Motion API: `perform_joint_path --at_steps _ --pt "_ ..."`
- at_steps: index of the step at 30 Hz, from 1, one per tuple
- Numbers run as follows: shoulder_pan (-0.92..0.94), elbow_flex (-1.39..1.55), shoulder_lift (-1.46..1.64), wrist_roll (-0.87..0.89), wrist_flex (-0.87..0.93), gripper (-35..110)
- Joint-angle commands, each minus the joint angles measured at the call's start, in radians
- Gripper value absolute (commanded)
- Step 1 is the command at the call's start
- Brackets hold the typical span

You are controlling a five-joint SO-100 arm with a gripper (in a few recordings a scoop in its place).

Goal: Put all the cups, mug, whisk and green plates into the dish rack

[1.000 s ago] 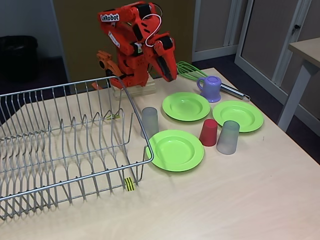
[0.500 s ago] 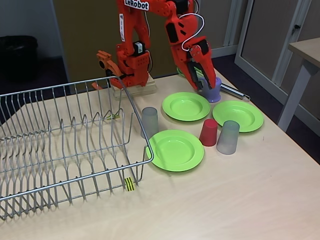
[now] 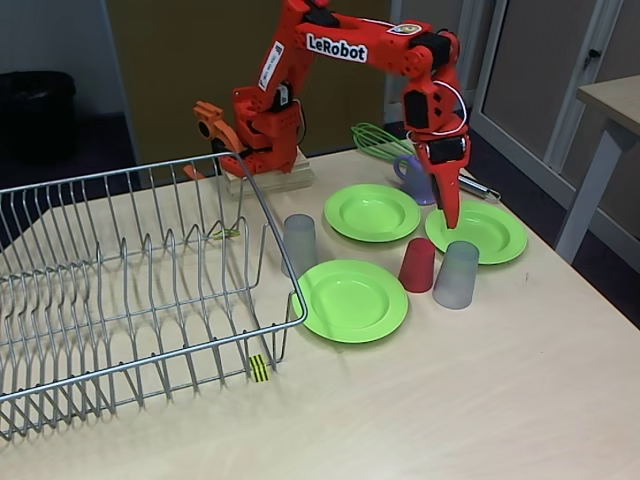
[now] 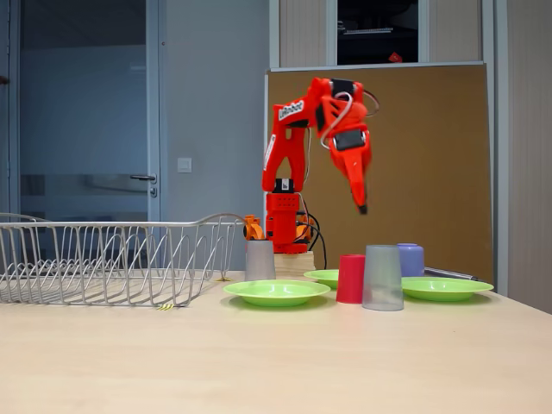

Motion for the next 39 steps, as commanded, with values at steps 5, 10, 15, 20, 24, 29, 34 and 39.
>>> perform_joint_path --at_steps 5,10,15,20,24,29,34,39 --pt "-0.106 -0.149 -0.12 0.428 -0.005 39" --pt "-0.091 -0.144 -0.175 0.368 -0.137 40" --pt "-0.069 -0.147 -0.199 0.325 -0.176 40" --pt "-0.054 -0.149 -0.225 0.302 -0.201 40" --pt "-0.044 -0.147 -0.239 0.291 -0.209 40" --pt "-0.041 -0.132 -0.265 0.299 -0.23 39" --pt "-0.037 -0.118 -0.298 0.295 -0.262 38" --pt "-0.028 -0.115 -0.336 0.247 -0.291 30"
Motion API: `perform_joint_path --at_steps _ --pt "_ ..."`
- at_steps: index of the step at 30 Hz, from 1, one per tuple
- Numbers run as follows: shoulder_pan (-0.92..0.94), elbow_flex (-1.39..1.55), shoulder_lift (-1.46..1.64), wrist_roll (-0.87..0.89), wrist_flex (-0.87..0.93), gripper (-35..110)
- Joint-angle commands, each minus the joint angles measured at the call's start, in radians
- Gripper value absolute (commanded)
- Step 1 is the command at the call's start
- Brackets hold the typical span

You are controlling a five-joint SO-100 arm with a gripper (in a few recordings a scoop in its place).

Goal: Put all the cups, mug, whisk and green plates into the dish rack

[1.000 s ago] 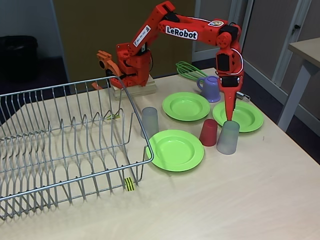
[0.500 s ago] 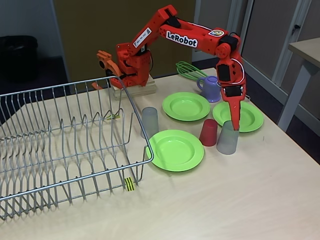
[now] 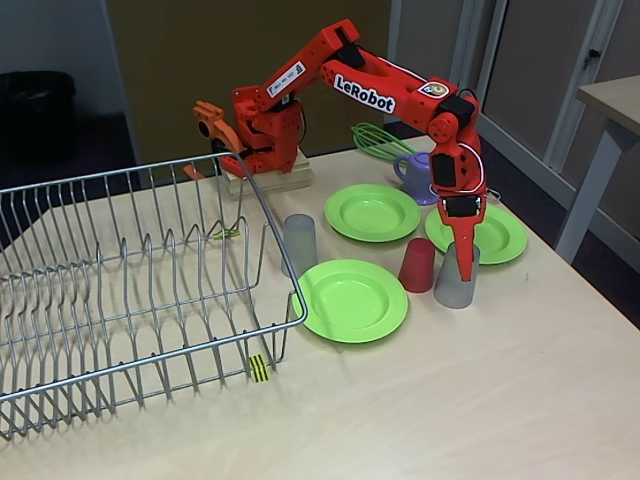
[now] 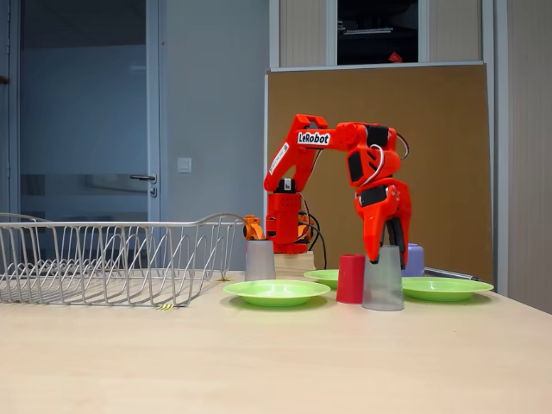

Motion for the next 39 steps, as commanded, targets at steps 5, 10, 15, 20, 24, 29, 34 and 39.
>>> perform_joint_path --at_steps 5,10,15,20,24,29,34,39 --pt "0.018 -0.02 -0.008 -0.06 0.012 15" --pt "0.031 -0.141 -0.017 -0.091 0.112 7" --pt "0.048 -0.391 -0.063 -0.17 0.279 5" --pt "0.066 -0.528 -0.071 -0.259 0.359 5" --pt "0.091 -0.604 -0.063 -0.387 0.376 5" --pt "0.176 -0.495 0.109 -0.572 0.408 5" --pt "0.353 -0.342 0.324 -0.818 0.482 4" --pt "0.588 -0.362 0.431 -1.077 0.595 4"
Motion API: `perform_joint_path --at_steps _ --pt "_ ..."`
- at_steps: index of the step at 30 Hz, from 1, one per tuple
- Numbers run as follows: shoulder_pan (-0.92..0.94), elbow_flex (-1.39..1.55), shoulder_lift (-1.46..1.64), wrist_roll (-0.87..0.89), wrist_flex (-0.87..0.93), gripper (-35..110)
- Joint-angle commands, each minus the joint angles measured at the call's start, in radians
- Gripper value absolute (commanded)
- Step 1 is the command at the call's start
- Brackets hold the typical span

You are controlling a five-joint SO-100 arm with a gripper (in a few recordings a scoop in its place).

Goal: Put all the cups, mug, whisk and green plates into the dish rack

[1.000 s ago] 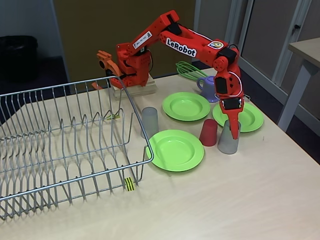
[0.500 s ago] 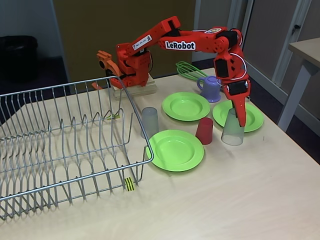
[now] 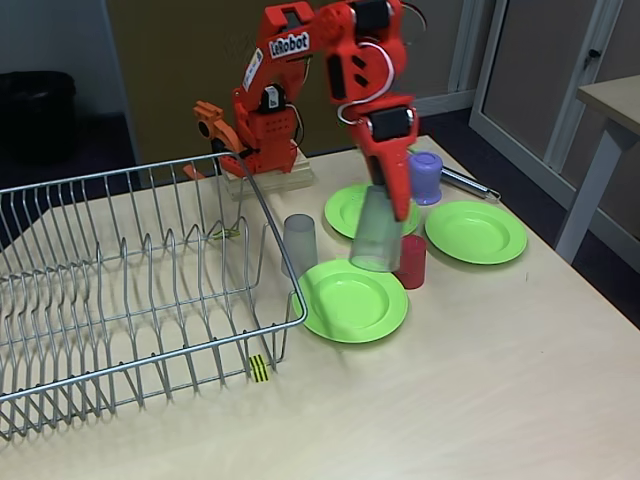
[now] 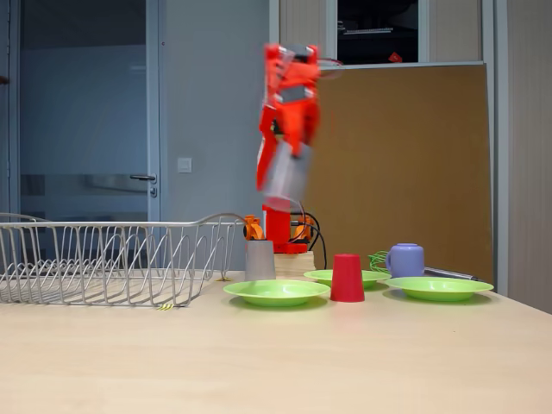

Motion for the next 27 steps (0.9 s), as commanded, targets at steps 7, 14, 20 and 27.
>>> perform_joint_path --at_steps 7,14,20,27 --pt "0.495 0.066 0.149 -0.365 0.083 5" --pt "0.73 -0.144 -0.158 -0.563 0.02 5" --pt "0.807 -0.431 -0.482 -0.649 -0.049 4" --pt "0.815 -0.476 -0.601 -0.676 -0.114 7"
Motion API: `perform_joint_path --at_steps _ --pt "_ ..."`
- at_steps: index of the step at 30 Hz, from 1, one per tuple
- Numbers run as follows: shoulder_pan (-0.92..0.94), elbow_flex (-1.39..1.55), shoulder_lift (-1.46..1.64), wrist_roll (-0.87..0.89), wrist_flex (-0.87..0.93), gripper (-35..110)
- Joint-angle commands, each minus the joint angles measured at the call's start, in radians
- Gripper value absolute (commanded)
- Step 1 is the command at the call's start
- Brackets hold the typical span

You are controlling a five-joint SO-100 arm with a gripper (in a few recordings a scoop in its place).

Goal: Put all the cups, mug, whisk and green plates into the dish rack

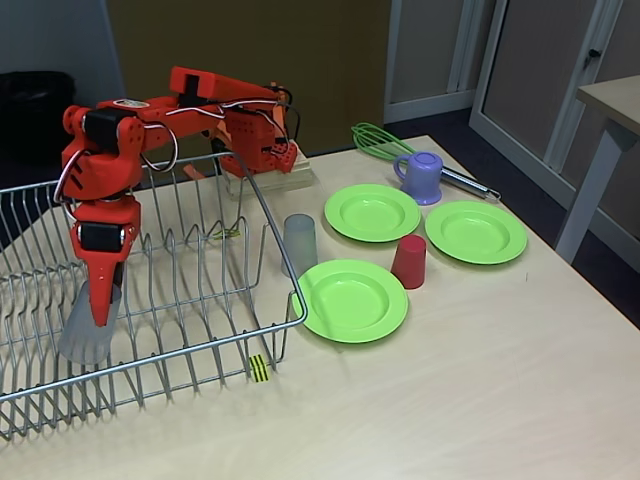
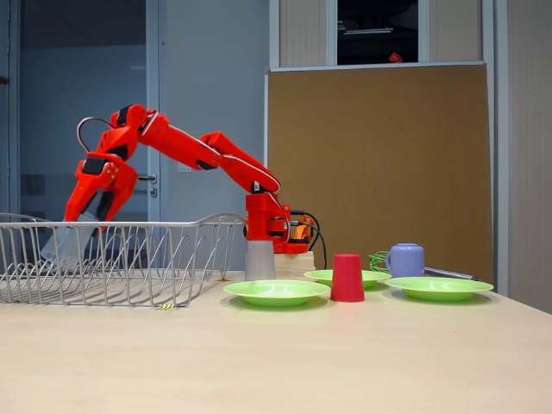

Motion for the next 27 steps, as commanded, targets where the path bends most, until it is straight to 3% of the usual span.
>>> perform_joint_path --at_steps 1,27 --pt "0.006 -0.043 -0.002 -0.025 -0.02 7" --pt "0.044 -0.008 -0.097 -0.069 -0.044 11"
